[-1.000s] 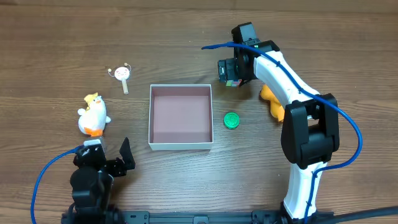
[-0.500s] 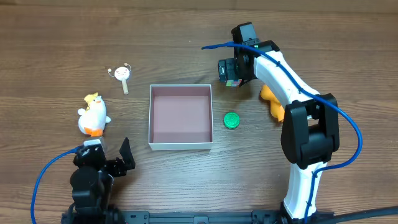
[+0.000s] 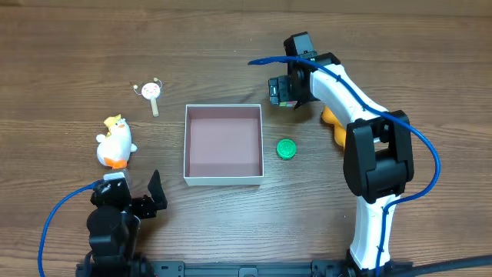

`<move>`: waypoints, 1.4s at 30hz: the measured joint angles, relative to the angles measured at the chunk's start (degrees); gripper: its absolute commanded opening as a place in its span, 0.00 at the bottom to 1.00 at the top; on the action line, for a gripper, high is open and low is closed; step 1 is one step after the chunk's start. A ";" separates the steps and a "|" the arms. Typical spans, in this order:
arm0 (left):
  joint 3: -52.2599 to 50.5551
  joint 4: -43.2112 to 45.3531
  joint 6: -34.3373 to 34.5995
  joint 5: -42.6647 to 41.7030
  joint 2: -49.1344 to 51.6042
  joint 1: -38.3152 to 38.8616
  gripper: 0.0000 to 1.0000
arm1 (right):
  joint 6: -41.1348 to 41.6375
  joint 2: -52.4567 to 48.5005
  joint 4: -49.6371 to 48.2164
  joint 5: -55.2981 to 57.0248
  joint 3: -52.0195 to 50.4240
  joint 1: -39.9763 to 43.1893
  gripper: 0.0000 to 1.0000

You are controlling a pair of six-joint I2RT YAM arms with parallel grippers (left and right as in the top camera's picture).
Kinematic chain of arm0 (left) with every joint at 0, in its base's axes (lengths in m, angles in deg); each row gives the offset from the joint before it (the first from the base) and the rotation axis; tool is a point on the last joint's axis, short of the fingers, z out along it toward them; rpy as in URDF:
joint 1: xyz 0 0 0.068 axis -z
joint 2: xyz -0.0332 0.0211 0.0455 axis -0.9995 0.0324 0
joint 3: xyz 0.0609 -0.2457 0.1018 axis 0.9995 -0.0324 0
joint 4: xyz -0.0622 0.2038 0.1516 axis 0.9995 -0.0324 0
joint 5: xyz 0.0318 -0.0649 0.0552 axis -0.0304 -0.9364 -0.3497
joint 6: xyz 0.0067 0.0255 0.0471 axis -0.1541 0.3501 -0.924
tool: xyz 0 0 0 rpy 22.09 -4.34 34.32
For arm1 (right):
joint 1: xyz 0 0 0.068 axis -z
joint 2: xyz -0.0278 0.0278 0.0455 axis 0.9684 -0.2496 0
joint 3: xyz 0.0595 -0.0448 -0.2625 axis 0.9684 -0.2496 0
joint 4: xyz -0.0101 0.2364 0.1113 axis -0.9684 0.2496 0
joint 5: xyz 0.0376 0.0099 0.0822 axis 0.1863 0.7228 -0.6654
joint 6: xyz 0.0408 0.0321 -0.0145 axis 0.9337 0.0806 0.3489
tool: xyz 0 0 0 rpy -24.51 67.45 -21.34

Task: Pack container
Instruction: 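Lower the right gripper and grasp the Rubik's cube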

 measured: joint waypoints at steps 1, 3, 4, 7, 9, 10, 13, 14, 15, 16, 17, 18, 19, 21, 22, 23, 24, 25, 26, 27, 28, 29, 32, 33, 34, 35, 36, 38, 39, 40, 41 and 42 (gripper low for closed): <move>0.00 0.00 0.00 0.00 0.00 0.00 1.00 | 0.00 0.00 -0.28 0.02 0.00 0.00 1.00; 0.00 0.00 0.00 0.00 0.00 0.00 1.00 | -0.61 0.00 -0.76 0.17 0.02 0.00 1.00; 0.00 -0.02 0.00 0.00 0.00 0.00 1.00 | -0.70 0.00 -1.01 0.24 0.00 0.00 1.00; 0.00 -0.02 0.00 0.00 0.00 0.00 1.00 | -1.05 0.00 -2.34 0.63 0.02 0.04 1.00; 0.00 0.00 0.00 0.00 0.00 0.00 1.00 | -1.25 0.00 -3.76 0.70 0.02 0.04 1.00; 0.00 0.00 0.00 0.00 0.00 0.00 1.00 | -1.25 0.00 -3.85 0.68 0.04 0.04 1.00; 0.00 -0.02 0.00 0.00 0.00 0.00 1.00 | -1.25 0.00 -3.91 0.70 0.37 0.04 1.00; 0.00 -0.02 0.00 0.00 0.00 0.00 1.00 | -1.25 0.00 -3.91 0.68 0.68 0.07 1.00; 0.00 0.00 0.00 0.00 0.00 0.00 1.00 | -1.27 0.00 -3.93 0.70 1.14 0.07 0.95; 0.00 0.00 0.00 0.00 0.00 0.00 1.00 | -1.25 0.00 -4.07 0.70 1.40 0.11 0.90; 0.00 -0.02 0.00 0.00 0.00 0.00 1.00 | -1.20 0.00 -4.09 0.70 1.57 0.15 0.82; 0.00 0.00 0.00 0.00 0.00 0.00 1.00 | -1.40 0.00 -4.02 0.87 1.62 0.22 0.82; 0.00 -0.02 0.00 0.00 0.00 0.00 1.00 | -1.55 0.00 -3.89 0.87 1.62 0.33 0.82; 0.00 0.00 0.00 0.00 0.00 0.00 1.00 | -1.44 0.00 -3.85 0.87 1.62 0.63 0.76; 0.00 0.00 0.00 0.00 0.00 0.00 1.00 | -1.44 0.00 -3.85 0.90 1.62 0.79 0.72; 0.00 0.00 0.00 0.00 0.00 0.00 1.00 | -1.44 0.00 -3.85 0.92 1.62 0.81 0.72; 0.00 0.00 0.00 0.00 0.00 0.00 1.00 | -1.49 0.00 -3.85 0.90 1.62 0.81 0.72; 0.00 0.00 0.00 0.00 0.00 0.00 1.00 | -1.44 0.00 -3.82 0.90 1.62 0.81 0.68; 0.00 0.00 0.00 0.00 0.00 0.00 1.00 | -1.44 0.00 -3.82 0.90 1.62 0.81 0.65; 0.00 0.00 0.00 0.00 0.00 0.00 1.00 | -1.29 0.00 -3.85 0.90 1.62 0.81 0.61; 0.00 0.00 0.00 0.00 0.00 0.00 1.00 | -1.44 0.00 -3.85 0.90 1.62 0.81 0.57; 0.00 -0.02 0.00 0.00 -0.02 0.00 1.00 | -1.40 0.00 -3.89 0.92 1.64 0.81 0.56; 0.00 0.00 0.00 0.00 0.00 0.00 1.00 | -1.27 0.00 -3.85 0.92 1.70 0.81 0.56; 0.00 -0.02 0.00 0.00 0.00 0.00 1.00 | -1.27 0.00 -3.82 0.92 1.70 0.81 0.54; 0.00 0.00 0.00 0.00 0.00 0.00 1.00 | -1.29 0.00 -3.69 0.94 1.73 0.81 0.53; 0.00 0.00 0.00 0.00 0.00 0.00 1.00 | -1.25 0.00 -3.63 0.92 1.73 0.81 0.53; 0.00 0.00 0.00 0.00 0.00 0.00 1.00 | -1.22 0.00 -2.99 0.92 1.95 0.81 0.53; 0.00 -0.02 0.00 0.00 0.00 0.00 1.00 | -1.22 0.00 -1.60 0.90 2.47 0.81 0.53; 0.00 0.00 0.00 0.00 0.00 0.00 1.00 | -1.27 0.00 -1.22 0.90 2.69 0.81 0.55; 0.00 0.00 0.00 0.00 0.00 0.00 1.00 | -1.22 -0.02 -0.81 0.90 3.15 0.81 0.57; 0.00 0.00 0.00 0.00 0.00 0.00 1.00 | -1.25 -0.02 -0.72 0.90 3.74 0.81 0.55; 0.00 -0.02 0.00 0.00 0.00 0.00 1.00 | -1.22 -0.02 -0.66 0.90 4.17 0.81 0.53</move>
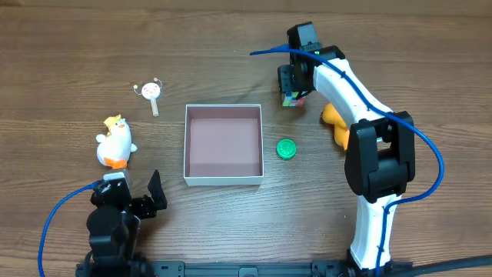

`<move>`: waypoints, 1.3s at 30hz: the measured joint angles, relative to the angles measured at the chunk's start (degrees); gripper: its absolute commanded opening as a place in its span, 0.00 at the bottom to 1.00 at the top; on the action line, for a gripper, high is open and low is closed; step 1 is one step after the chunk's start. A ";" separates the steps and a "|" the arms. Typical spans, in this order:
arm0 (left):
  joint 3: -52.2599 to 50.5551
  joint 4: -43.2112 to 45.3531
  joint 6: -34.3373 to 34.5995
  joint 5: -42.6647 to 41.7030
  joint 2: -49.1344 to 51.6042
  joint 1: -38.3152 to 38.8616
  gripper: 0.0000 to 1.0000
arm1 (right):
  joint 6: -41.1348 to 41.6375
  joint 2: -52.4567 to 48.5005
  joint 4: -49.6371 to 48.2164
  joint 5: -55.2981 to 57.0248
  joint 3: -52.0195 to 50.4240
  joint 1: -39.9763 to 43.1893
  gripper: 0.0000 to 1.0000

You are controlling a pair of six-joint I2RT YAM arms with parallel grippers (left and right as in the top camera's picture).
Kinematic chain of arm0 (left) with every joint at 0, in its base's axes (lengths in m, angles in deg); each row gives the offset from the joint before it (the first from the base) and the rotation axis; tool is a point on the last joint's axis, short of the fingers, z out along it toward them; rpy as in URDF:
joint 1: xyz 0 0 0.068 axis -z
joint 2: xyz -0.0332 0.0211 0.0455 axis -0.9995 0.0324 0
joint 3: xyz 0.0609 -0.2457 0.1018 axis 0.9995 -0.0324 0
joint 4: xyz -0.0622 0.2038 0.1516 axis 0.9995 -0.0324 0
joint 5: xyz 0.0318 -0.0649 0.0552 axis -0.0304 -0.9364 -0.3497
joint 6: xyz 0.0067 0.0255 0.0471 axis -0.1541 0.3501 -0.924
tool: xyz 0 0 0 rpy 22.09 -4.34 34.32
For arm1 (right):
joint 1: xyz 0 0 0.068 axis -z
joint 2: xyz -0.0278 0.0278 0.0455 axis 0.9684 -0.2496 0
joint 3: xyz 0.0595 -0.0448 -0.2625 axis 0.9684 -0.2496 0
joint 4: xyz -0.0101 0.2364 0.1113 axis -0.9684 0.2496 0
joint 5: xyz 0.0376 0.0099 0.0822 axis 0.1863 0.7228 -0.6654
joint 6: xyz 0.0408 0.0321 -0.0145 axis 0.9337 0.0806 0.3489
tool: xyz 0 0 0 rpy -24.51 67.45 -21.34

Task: Pack container
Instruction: 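Lower the right gripper and grasp the Rubik's cube, then lift the cube and carry it left over the box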

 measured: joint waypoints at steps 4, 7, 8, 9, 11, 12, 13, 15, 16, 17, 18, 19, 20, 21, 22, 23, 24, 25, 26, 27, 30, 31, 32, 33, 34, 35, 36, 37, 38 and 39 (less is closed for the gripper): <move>0.00 0.00 0.00 0.00 0.00 0.00 1.00 | 0.00 0.00 0.59 0.02 0.55 0.00 0.45; 0.00 0.02 0.00 0.00 0.00 0.00 1.00 | -0.02 0.00 2.36 -0.02 1.22 0.00 0.44; 0.00 0.00 0.00 0.00 0.00 0.00 1.00 | -0.04 -0.02 3.76 -0.02 2.29 0.00 0.43; 0.00 0.00 0.00 0.00 0.00 0.00 1.00 | -0.02 -0.09 5.29 0.00 4.28 0.00 0.41; 0.00 0.00 0.00 0.00 -0.02 0.00 1.00 | -0.02 -0.15 10.03 -0.02 9.79 0.00 0.41; 0.00 0.02 0.00 0.00 0.00 0.00 1.00 | -0.02 -0.15 11.74 -0.04 12.00 -0.02 0.41; 0.00 0.04 0.00 0.00 0.00 0.00 1.00 | -0.04 -0.15 14.56 -0.24 14.51 -0.11 0.41; 0.00 0.02 0.00 0.00 0.04 0.00 1.00 | -0.02 -0.15 19.61 -0.31 19.06 -0.48 0.41; 0.00 0.02 0.00 0.00 0.04 0.00 1.00 | 0.02 -0.15 22.36 -0.28 20.68 -1.09 0.41; 0.00 0.02 0.00 0.00 0.04 0.00 1.00 | 0.04 -0.13 23.93 -0.31 22.01 -1.90 0.40; 0.00 0.02 -0.02 0.00 0.04 0.00 1.00 | 0.70 -0.13 25.44 -0.31 23.12 -2.97 0.41; 0.00 0.02 0.00 0.00 0.04 0.00 1.00 | 1.49 0.00 27.26 -0.31 23.91 -4.20 0.40; 0.00 0.02 0.00 0.00 0.04 0.00 1.00 | 1.90 0.04 28.37 -0.31 24.41 -4.98 0.40; 0.00 0.02 0.00 0.00 0.04 0.00 1.00 | 3.10 0.50 30.84 -0.31 24.76 -6.56 0.40; 0.00 0.02 0.00 0.00 0.04 0.00 1.00 | 3.76 0.90 32.13 -0.39 24.76 -7.52 0.39; 0.00 0.02 0.00 0.00 0.04 0.00 1.00 | 4.70 1.31 33.55 -0.50 24.87 -8.68 0.37; 0.00 0.02 0.00 0.00 0.04 0.00 1.00 | 5.90 1.66 35.50 -0.55 24.92 -9.51 0.37; 0.00 0.02 0.00 0.00 0.04 0.00 1.00 | 7.34 2.21 36.74 -0.74 24.98 -10.45 0.37; 0.00 0.02 0.00 0.00 0.04 0.00 1.00 | 8.52 2.49 37.59 -0.94 25.05 -10.84 0.37; 0.00 0.00 0.00 0.00 0.04 0.00 1.00 | 9.46 2.62 38.05 -0.94 25.18 -11.13 0.37; 0.00 0.02 0.00 0.00 0.04 0.00 1.00 | 10.95 2.64 38.64 -2.14 25.22 -12.48 0.37; 0.00 0.02 0.00 0.00 0.04 0.00 1.00 | 11.17 2.64 38.93 -2.82 25.22 -13.27 0.37; 0.00 0.02 0.00 0.00 0.04 0.00 1.00 | 11.47 2.64 38.97 -3.50 25.22 -14.47 0.37; 0.00 0.02 0.00 0.00 0.04 0.00 1.00 | 11.72 2.64 38.95 -3.91 25.22 -15.76 0.37; 0.00 0.02 0.00 0.00 0.04 0.00 1.00 | 11.82 2.64 38.99 -4.37 25.22 -16.83 0.37; 0.00 0.02 0.00 0.00 0.04 0.00 1.00 | 11.91 2.64 39.23 -4.55 25.22 -18.08 0.37; 0.00 0.02 0.00 0.00 0.04 0.00 1.00 | 11.96 2.64 39.63 -4.59 25.22 -18.88 0.38; 0.00 0.02 0.00 0.00 0.04 0.00 1.00 | 12.00 2.64 40.09 -4.74 25.22 -19.80 0.38; 0.00 0.02 0.00 0.00 0.04 0.00 1.00 | 12.04 2.64 40.41 -4.79 25.22 -20.50 0.38; 0.00 0.02 0.00 0.00 0.04 0.00 1.00 | 12.31 2.64 40.41 -4.79 25.22 -20.90 0.38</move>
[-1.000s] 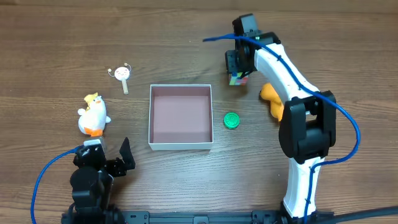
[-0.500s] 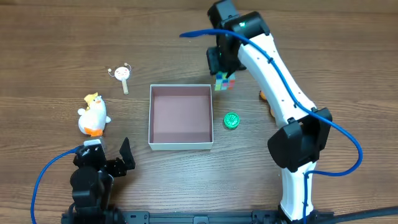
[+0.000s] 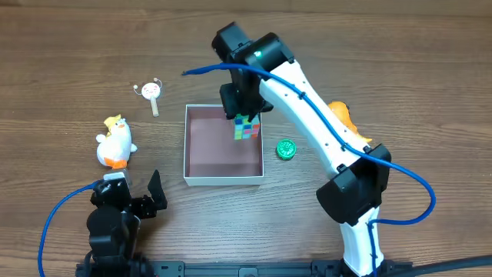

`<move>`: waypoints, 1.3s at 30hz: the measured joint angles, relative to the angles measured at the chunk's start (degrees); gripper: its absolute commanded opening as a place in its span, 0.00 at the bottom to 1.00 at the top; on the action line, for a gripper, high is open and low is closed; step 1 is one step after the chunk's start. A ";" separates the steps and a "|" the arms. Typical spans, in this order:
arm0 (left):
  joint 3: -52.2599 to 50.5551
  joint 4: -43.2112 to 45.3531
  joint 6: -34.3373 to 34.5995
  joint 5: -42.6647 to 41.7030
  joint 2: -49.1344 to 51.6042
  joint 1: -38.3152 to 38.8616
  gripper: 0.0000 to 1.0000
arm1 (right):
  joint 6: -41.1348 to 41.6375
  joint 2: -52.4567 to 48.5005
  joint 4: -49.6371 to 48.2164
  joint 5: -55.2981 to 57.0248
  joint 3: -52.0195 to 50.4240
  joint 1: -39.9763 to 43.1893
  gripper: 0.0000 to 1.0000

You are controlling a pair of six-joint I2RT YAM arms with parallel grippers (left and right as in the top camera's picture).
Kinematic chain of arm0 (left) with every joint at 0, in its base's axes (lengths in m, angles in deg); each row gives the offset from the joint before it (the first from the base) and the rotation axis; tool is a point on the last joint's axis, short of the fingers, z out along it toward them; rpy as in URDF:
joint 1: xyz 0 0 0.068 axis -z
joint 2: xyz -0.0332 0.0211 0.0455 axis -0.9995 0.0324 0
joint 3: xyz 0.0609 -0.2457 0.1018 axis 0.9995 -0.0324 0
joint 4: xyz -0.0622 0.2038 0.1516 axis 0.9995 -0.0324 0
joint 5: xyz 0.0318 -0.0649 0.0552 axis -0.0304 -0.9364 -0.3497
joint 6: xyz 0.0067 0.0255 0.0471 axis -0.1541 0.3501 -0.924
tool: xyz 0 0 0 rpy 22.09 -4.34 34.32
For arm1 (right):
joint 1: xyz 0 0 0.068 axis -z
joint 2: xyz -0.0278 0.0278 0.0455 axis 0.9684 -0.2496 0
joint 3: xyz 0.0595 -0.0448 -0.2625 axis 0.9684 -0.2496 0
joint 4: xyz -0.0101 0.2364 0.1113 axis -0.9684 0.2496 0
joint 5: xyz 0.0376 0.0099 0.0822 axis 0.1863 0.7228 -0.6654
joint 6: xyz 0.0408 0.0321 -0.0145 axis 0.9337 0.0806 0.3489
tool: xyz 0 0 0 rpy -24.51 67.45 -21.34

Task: Pack container
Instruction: 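Lift the cube and carry it left over the box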

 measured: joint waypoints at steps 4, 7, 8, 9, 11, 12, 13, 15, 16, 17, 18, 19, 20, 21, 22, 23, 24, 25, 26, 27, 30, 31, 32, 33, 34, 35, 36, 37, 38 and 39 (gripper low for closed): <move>0.00 0.00 0.00 0.00 0.00 0.00 1.00 | 1.90 0.00 -4.20 0.04 0.00 -0.22 0.38; 0.00 0.00 0.00 0.00 0.00 0.00 1.00 | 5.14 0.07 -7.10 1.42 -0.20 -0.22 0.38; 0.00 0.00 0.00 0.00 0.00 0.00 1.00 | 6.32 0.33 -8.39 2.16 -1.57 -0.22 0.38; 0.00 0.00 0.00 0.00 0.00 0.00 1.00 | 6.91 0.44 -8.76 2.43 -2.80 -0.22 0.38; 0.00 0.00 0.00 0.00 0.00 0.00 1.00 | 8.63 0.44 -8.87 2.91 -5.07 -0.22 0.38; 0.00 0.00 0.00 0.00 0.00 0.00 1.00 | 9.40 0.44 -8.26 3.04 -5.11 -0.24 0.38; 0.00 0.00 0.00 0.00 0.00 0.00 1.00 | 9.99 0.46 -7.80 3.06 -5.11 -0.22 0.37; 0.00 0.00 0.00 0.00 0.00 0.00 1.00 | 10.62 0.46 -7.13 3.06 -5.16 -0.22 0.37; 0.00 0.00 0.00 0.00 0.00 0.00 1.00 | 10.80 0.46 -7.08 3.08 -5.25 -0.28 0.38; 0.00 0.00 0.00 0.00 0.02 0.00 1.00 | 11.10 0.48 -7.13 3.10 -5.70 -0.42 0.37; 0.00 0.00 0.00 0.00 0.02 0.00 1.00 | 11.50 0.48 -7.15 3.10 -6.40 -0.57 0.37; 0.00 0.00 0.00 0.00 0.00 0.00 1.00 | 11.72 0.48 -7.63 3.19 -7.28 -0.72 0.37; 0.00 0.00 0.00 0.00 0.00 0.00 1.00 | 11.91 0.48 -8.39 3.32 -8.35 -0.92 0.37; 0.00 0.00 0.00 0.00 0.00 0.00 1.00 | 12.07 0.48 -9.88 3.54 -9.49 -1.16 0.37; 0.00 0.00 0.00 0.00 0.00 0.00 1.00 | 12.15 0.48 -11.02 3.74 -10.34 -1.22 0.37; 0.00 0.00 0.00 0.00 0.00 0.00 1.00 | 12.15 0.48 -12.55 4.22 -10.97 -1.29 0.36; 0.00 0.00 0.00 0.00 0.00 0.00 1.00 | 12.20 0.48 -13.55 4.79 -11.34 -1.29 0.36; 0.00 0.00 0.00 0.00 0.00 0.00 1.00 | 12.24 0.48 -14.45 5.14 -11.54 -1.29 0.36; 0.00 0.00 0.00 0.00 0.02 0.00 1.00 | 12.33 0.48 -15.17 5.73 -11.63 -1.29 0.36; 0.00 0.00 0.00 0.00 0.00 0.00 1.00 | 12.41 0.48 -15.89 6.58 -11.63 -1.29 0.36; 0.00 0.00 0.00 0.00 0.00 0.00 1.00 | 12.57 0.48 -14.84 8.22 -11.63 -1.29 0.36; 0.00 0.00 0.00 0.00 0.02 0.00 1.00 | 12.55 0.48 -14.08 8.46 -11.65 -1.29 0.36; 0.00 0.00 0.00 0.00 0.00 0.00 1.00 | 12.59 0.48 -13.79 8.57 -11.63 -1.29 0.36; 0.00 0.00 0.00 0.00 0.00 0.00 1.00 | 12.57 0.48 -13.49 8.63 -11.65 -1.29 0.36; 0.00 0.00 0.00 0.00 0.00 0.00 1.00 | 12.57 0.48 -13.18 8.63 -11.65 -1.29 0.36; 0.00 0.00 0.00 0.00 0.00 0.00 1.00 | 12.59 0.48 -12.96 8.66 -11.63 -1.29 0.36; 0.00 0.00 -0.02 0.00 0.00 0.00 1.00 | 12.57 0.48 -12.94 8.63 -11.63 -1.29 0.35; 0.00 0.00 0.00 0.00 0.00 0.00 1.00 | 12.59 0.48 -12.98 8.63 -11.65 -1.29 0.36; 0.00 0.00 0.00 0.00 0.00 0.00 1.00 | 12.57 0.48 -13.00 8.66 -11.65 -1.29 0.35; 0.00 0.00 0.00 0.00 0.00 0.00 1.00 | 12.59 0.48 -13.29 8.66 -11.65 -1.29 0.35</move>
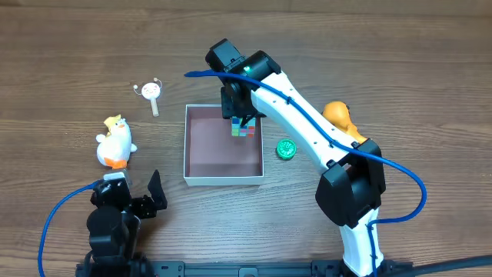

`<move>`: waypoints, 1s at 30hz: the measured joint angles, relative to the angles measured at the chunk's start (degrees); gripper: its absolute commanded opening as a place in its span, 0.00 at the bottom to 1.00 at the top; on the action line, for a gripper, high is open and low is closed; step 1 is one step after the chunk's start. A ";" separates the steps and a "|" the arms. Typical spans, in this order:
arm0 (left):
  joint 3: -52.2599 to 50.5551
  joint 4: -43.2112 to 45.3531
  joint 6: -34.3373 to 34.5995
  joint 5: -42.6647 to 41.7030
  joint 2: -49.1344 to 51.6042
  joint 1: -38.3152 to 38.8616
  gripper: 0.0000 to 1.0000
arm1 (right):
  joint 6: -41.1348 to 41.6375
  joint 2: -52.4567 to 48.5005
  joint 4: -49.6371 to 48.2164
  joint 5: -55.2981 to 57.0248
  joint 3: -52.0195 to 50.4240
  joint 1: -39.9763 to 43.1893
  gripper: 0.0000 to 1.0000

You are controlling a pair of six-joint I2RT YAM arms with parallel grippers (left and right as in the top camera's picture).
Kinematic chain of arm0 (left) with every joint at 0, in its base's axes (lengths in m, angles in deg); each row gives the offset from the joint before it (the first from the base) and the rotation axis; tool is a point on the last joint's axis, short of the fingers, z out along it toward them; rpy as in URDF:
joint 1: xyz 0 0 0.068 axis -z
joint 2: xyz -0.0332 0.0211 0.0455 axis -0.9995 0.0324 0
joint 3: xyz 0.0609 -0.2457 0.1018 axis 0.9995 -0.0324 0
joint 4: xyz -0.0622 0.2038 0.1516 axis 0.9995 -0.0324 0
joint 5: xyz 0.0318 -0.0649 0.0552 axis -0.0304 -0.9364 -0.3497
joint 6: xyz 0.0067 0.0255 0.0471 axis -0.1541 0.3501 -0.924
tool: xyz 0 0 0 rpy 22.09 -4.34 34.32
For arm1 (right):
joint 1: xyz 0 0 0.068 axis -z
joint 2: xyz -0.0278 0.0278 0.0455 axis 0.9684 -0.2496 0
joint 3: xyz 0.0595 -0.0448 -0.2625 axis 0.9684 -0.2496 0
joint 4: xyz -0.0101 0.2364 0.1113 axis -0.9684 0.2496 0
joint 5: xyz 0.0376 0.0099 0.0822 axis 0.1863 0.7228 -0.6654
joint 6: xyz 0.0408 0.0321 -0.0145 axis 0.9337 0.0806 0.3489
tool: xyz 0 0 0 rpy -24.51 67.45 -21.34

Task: Pack container
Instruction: 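Lift the cube and carry it left over the box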

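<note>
A white square box (223, 178) with a pinkish floor stands mid-table in the overhead view. Inside its far right corner sits a multicoloured puzzle cube (244, 128), with my right gripper (243, 121) directly above it and still around it; the arm hides the fingers, so the grip cannot be judged. A green round cap (286, 148) lies just right of the box. An orange toy (340, 118) lies further right. A white and orange duck toy (115, 141) and a small white stick charm (151, 93) lie left of the box. My left gripper (151, 196) rests open at the near left.
The right arm stretches from the near right edge diagonally across the table to the box, passing over the cap's side and trailing a blue cable. The left arm's base and cable sit at the near left corner.
The right gripper with the cube has shifted slightly toward the far right corner of the box and sits lower inside it. The left arm stays still.
The right gripper was at the cube on the far right of the table, beside the orange toy. Then it had the cube in its grip there, then held it over the box's right side, and now the cube is down in the box's far right corner.
</note>
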 measured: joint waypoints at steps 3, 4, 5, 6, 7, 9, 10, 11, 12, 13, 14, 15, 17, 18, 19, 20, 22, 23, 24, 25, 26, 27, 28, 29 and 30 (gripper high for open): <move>0.00 0.00 0.00 0.00 0.00 0.00 1.00 | 0.07 0.00 -0.70 0.02 0.00 0.00 0.35; 0.00 0.00 0.00 0.00 0.00 0.00 1.00 | 0.09 0.00 -0.79 0.04 0.00 0.00 0.34; 0.00 0.00 0.00 0.00 0.00 0.00 1.00 | 0.15 0.00 -0.76 0.04 0.00 0.00 0.34; 0.00 0.00 0.00 0.00 0.00 0.00 1.00 | 0.20 0.00 -0.70 0.02 0.00 0.00 0.33; 0.00 0.00 0.00 0.00 0.00 0.00 1.00 | 0.24 0.00 -0.35 0.07 0.02 0.00 0.33; 0.00 0.00 0.00 0.00 0.00 0.00 1.00 | 0.26 0.00 0.07 0.33 -0.15 0.00 0.33; 0.00 0.00 0.00 0.00 0.00 0.00 1.00 | 0.37 0.02 -0.37 0.42 -0.66 0.00 0.33; 0.00 0.00 0.00 0.00 0.02 0.00 1.00 | 0.42 0.02 -1.20 0.48 -1.86 0.00 0.33; 0.00 0.00 0.00 0.00 0.02 0.00 1.00 | 0.42 0.07 -2.27 0.50 -3.67 0.00 0.33; 0.00 -0.02 0.00 0.00 0.04 0.00 1.00 | 0.42 0.09 -3.45 0.46 -5.35 0.00 0.33; 0.00 0.00 0.00 0.00 0.04 0.00 1.00 | 0.42 0.11 -5.07 0.59 -7.72 0.00 0.34; 0.00 0.00 0.00 0.00 0.04 0.00 1.00 | 0.42 0.11 -5.75 0.61 -8.76 0.00 0.34; 0.00 -0.02 0.00 0.00 0.04 0.00 1.00 | 0.44 0.11 -7.21 0.66 -9.14 0.00 0.34; 0.00 -0.02 0.00 0.00 0.04 0.00 1.00 | 0.39 0.11 -7.72 0.63 -9.14 0.00 0.34; 0.00 0.00 0.00 0.00 0.04 0.00 1.00 | 0.39 0.11 -7.91 0.63 -9.14 0.00 0.34; 0.00 0.00 0.00 0.00 0.04 0.00 1.00 | 0.42 0.11 -8.33 0.63 -9.16 0.00 0.38; 0.00 0.00 0.00 0.00 0.04 0.00 1.00 | 0.39 0.11 -8.96 0.61 -9.20 0.00 0.39; 0.00 0.00 0.00 0.00 0.04 0.00 1.00 | 0.39 0.11 -9.09 0.61 -9.22 0.00 0.40; 0.00 0.00 0.00 0.00 0.04 0.00 1.00 | 0.39 0.11 -9.31 0.63 -9.31 0.00 0.40; 0.00 -0.02 -0.02 0.00 0.04 0.00 1.00 | 0.39 0.11 -9.29 0.63 -9.31 0.00 0.42; 0.00 0.00 0.00 0.00 0.04 0.00 1.00 | 0.39 0.11 -9.29 0.63 -9.31 0.00 0.43; 0.00 0.00 0.00 0.00 0.04 0.00 1.00 | 0.39 0.11 -9.29 0.63 -9.31 0.00 0.44; 0.00 0.00 0.00 0.00 0.04 0.00 1.00 | 0.39 0.11 -9.29 0.63 -9.33 0.00 0.46; 0.00 0.00 0.00 0.00 0.04 0.00 1.00 | 0.39 0.11 -9.29 0.66 -9.35 0.00 0.47; 0.00 0.00 0.00 0.00 0.04 0.00 1.00 | 0.39 0.11 -9.29 0.63 -9.35 0.00 0.49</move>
